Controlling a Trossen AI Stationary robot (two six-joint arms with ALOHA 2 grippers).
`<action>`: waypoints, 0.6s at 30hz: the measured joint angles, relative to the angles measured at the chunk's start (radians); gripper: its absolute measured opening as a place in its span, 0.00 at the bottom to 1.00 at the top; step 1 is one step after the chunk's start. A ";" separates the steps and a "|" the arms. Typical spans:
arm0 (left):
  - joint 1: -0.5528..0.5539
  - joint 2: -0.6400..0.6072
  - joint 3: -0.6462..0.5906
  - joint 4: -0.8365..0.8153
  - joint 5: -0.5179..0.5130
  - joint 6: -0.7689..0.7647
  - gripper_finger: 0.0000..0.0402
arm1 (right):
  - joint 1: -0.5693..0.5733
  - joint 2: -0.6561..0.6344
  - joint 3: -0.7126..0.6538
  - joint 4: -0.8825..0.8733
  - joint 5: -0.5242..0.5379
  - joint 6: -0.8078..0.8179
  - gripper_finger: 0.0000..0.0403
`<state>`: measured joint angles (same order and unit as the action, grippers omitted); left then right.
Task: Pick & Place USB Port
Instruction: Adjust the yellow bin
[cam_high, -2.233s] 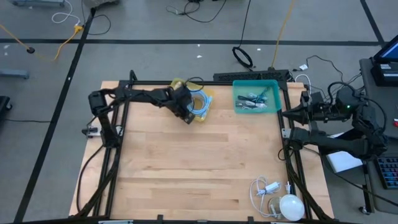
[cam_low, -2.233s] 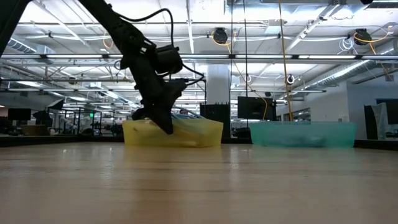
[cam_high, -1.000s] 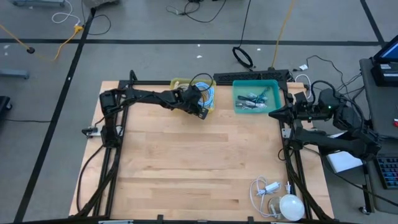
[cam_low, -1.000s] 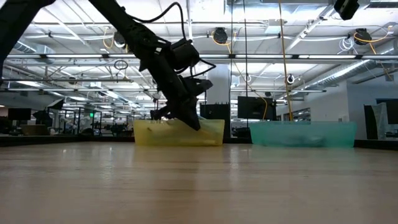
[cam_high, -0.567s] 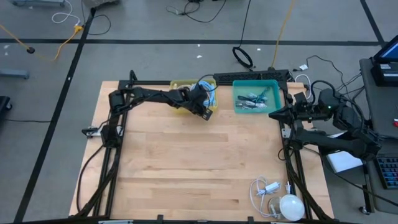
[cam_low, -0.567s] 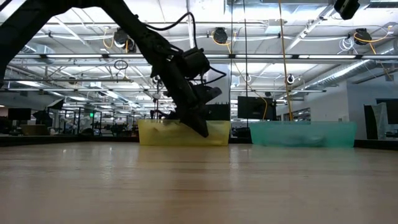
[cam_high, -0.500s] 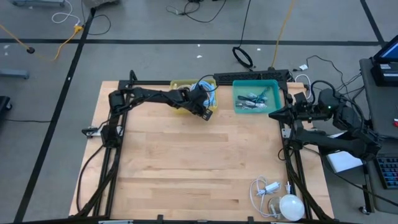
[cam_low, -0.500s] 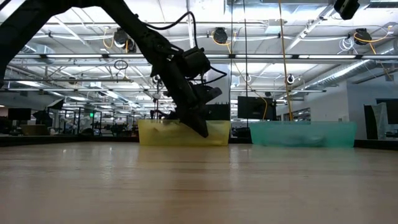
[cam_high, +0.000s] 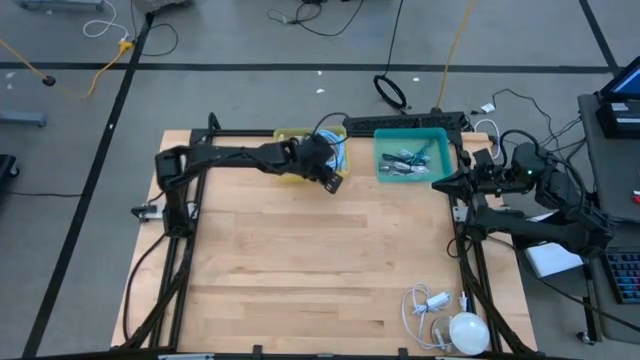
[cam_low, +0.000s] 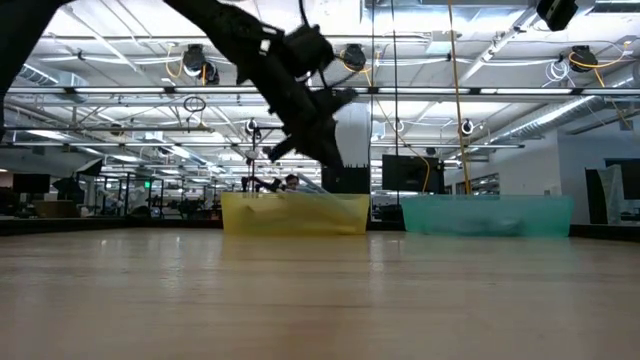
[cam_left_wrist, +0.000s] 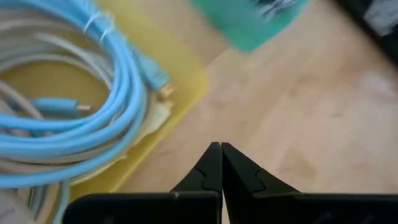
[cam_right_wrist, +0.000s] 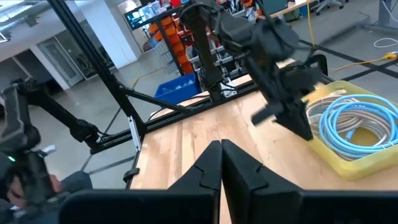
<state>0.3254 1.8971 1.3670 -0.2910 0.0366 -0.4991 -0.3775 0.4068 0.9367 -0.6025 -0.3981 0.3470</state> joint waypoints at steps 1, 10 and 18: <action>-0.005 -0.020 0.000 0.000 0.000 0.000 0.00 | 0.000 0.000 0.000 0.000 0.000 -0.001 0.00; -0.102 -0.231 0.002 -0.063 0.012 0.011 0.00 | 0.000 0.000 0.000 0.000 0.000 -0.004 0.00; -0.241 -0.295 0.002 -0.670 -0.423 -0.157 0.00 | 0.000 0.002 0.001 0.001 -0.026 -0.018 0.00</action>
<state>0.0842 1.6016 1.3686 -0.9605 -0.3862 -0.6561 -0.3775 0.4084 0.9375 -0.6011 -0.4240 0.3286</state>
